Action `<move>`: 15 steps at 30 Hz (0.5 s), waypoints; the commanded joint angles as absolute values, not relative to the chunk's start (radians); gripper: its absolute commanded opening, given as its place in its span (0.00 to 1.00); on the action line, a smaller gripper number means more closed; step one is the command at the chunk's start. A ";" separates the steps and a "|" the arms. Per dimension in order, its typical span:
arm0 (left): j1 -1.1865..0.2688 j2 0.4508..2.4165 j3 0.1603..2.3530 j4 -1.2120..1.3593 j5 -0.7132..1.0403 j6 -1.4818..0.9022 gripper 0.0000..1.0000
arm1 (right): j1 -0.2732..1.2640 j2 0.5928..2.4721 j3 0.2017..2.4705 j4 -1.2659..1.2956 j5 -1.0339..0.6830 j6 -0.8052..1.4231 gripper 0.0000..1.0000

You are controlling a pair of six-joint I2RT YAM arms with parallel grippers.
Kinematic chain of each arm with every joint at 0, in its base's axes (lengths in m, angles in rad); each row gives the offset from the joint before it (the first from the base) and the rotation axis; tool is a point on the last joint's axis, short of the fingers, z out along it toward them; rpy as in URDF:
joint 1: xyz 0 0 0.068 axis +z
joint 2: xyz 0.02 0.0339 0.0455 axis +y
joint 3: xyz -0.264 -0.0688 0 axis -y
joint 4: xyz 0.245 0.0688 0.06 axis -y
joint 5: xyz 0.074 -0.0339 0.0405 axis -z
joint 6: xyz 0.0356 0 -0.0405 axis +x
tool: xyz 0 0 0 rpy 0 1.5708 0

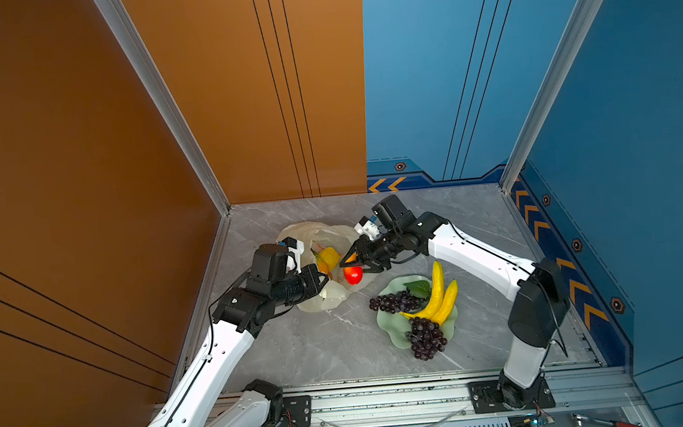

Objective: Place the fruits into the plastic bag
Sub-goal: 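Lift the red-yellow mango with the right gripper and carry it to the bag, then lower the mango into the bag and open the right gripper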

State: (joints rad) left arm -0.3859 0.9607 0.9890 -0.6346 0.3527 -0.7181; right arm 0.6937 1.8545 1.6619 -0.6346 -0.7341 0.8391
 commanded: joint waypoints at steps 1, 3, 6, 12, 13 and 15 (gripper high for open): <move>-0.391 0.948 0.974 -0.623 0.338 -0.729 0.00 | 0.688 1.948 1.739 -0.634 -0.748 0.784 0.37; -0.393 0.953 0.974 -0.622 0.340 -0.732 0.00 | 0.690 2.008 1.790 -0.655 -0.731 0.760 0.38; -0.394 0.965 0.978 -0.621 0.346 -0.732 0.00 | 0.693 2.115 1.914 -0.685 -0.708 0.734 0.38; -0.394 0.987 0.988 -0.624 0.354 -0.729 0.00 | 0.695 2.288 2.101 -0.704 -0.661 0.740 0.38; -0.393 0.992 0.990 -0.624 0.353 -0.727 0.00 | 0.695 2.316 2.137 -0.710 -0.645 0.739 0.38; -0.392 0.998 0.995 -0.624 0.354 -0.726 0.00 | 0.730 2.361 2.186 -0.712 -0.608 0.748 0.38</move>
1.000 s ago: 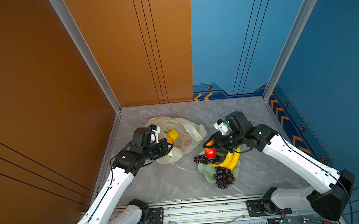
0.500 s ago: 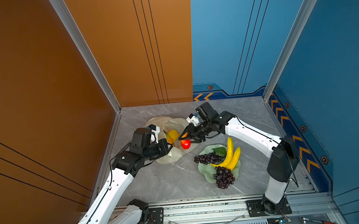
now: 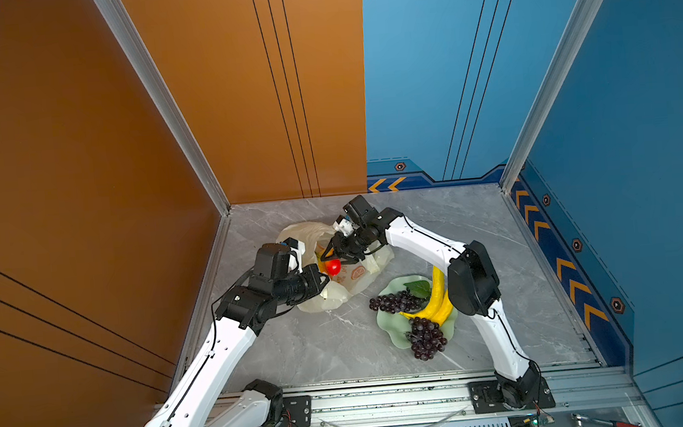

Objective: Place the fruits into the plastic bag
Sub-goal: 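Lower the mango into the bag and open the right gripper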

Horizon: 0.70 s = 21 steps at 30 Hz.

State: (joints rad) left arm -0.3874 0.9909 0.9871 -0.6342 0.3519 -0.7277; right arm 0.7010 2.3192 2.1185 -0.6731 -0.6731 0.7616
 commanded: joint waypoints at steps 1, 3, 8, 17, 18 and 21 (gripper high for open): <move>-0.391 1.002 0.999 -0.624 0.356 -0.724 0.00 | 0.735 2.382 2.210 -0.712 -0.590 0.755 0.38; -0.389 1.006 1.005 -0.625 0.355 -0.722 0.00 | 0.745 2.422 2.256 -0.712 -0.562 0.764 0.38; -0.375 1.012 1.015 -0.632 0.361 -0.715 0.00 | 0.758 2.500 2.346 -0.687 -0.529 0.801 0.41; -0.350 1.000 1.010 -0.639 0.369 -0.713 0.00 | 0.755 2.507 2.350 -0.638 -0.521 0.843 0.70; -0.348 0.999 1.009 -0.639 0.369 -0.713 0.00 | 0.754 2.500 2.348 -0.639 -0.518 0.841 0.73; -0.343 0.998 1.009 -0.640 0.370 -0.712 0.00 | 0.750 2.473 2.328 -0.638 -0.502 0.835 0.83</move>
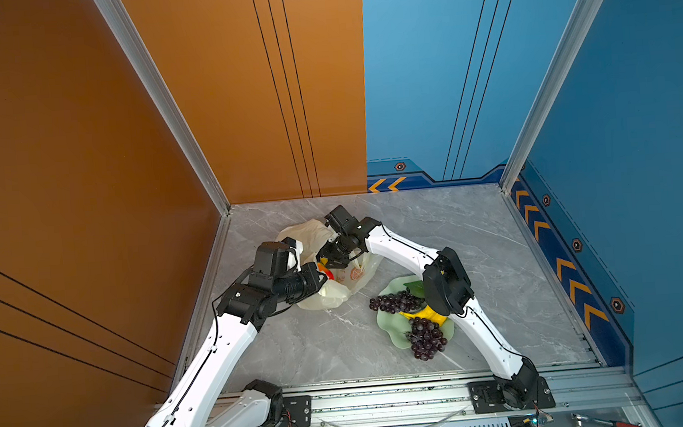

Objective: Place the fruits into the plastic bag
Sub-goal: 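Lower the mango into the bag and open the right gripper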

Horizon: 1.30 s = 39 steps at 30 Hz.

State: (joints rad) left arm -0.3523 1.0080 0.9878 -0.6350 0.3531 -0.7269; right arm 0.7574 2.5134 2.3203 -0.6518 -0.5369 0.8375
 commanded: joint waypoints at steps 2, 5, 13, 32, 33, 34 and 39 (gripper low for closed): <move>-0.341 0.998 1.011 -0.639 0.371 -0.710 0.00 | 0.748 2.453 2.313 -0.640 -0.493 0.828 0.83; -0.336 0.997 1.012 -0.640 0.371 -0.709 0.00 | 0.741 2.427 2.287 -0.639 -0.482 0.818 0.83; -0.331 0.979 1.008 -0.644 0.366 -0.712 0.00 | 0.733 2.383 2.253 -0.659 -0.459 0.794 0.84; -0.318 0.946 1.002 -0.649 0.365 -0.723 0.00 | 0.650 2.236 2.276 -0.965 -0.082 0.456 1.00; -0.318 0.945 1.001 -0.649 0.366 -0.725 0.00 | 0.640 2.237 2.288 -0.976 -0.084 0.449 1.00; -0.318 0.943 1.000 -0.649 0.365 -0.725 0.00 | 0.631 2.237 2.301 -0.987 -0.089 0.442 1.00; -0.318 0.952 1.007 -0.649 0.368 -0.726 0.00 | 0.619 2.215 2.344 -1.017 -0.143 0.406 1.00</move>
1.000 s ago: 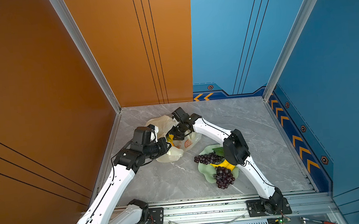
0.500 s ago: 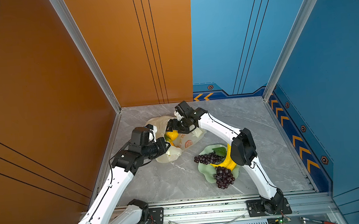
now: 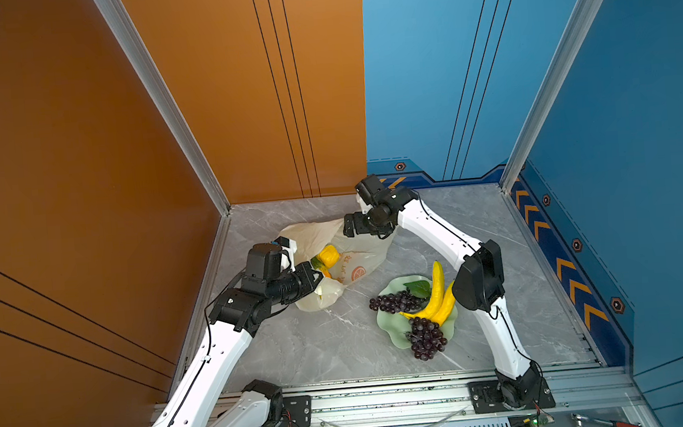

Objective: Place the fruits into the plastic bag
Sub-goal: 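Lower the mango into the bag and open the right gripper, then raise the right gripper out of the bag and move it over the plate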

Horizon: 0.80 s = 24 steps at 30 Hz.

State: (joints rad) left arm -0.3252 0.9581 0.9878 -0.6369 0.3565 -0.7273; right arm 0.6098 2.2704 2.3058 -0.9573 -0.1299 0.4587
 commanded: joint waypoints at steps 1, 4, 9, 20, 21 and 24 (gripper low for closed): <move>-0.318 0.955 1.010 -0.649 0.368 -0.725 0.00 | 0.618 2.211 2.345 -1.020 -0.167 0.408 1.00; -0.317 0.968 1.023 -0.649 0.371 -0.717 0.00 | 0.621 2.196 2.345 -1.038 -0.279 0.436 1.00; -0.318 0.983 1.023 -0.648 0.380 -0.707 0.00 | 0.651 2.139 2.336 -1.089 -0.413 0.495 1.00; -0.319 0.980 1.055 -0.638 0.393 -0.703 0.00 | 0.782 1.859 2.047 -1.112 -0.443 0.654 1.00; -0.318 0.979 1.055 -0.638 0.394 -0.703 0.00 | 0.792 1.825 2.013 -1.112 -0.428 0.669 1.00; -0.323 0.974 1.054 -0.636 0.392 -0.703 0.00 | 0.815 1.718 1.918 -1.124 -0.365 0.709 1.00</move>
State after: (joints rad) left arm -0.3252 0.9886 1.0340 -0.6418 0.3710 -0.7235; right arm 0.8066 1.7988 1.9820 -1.0813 -0.4316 0.6399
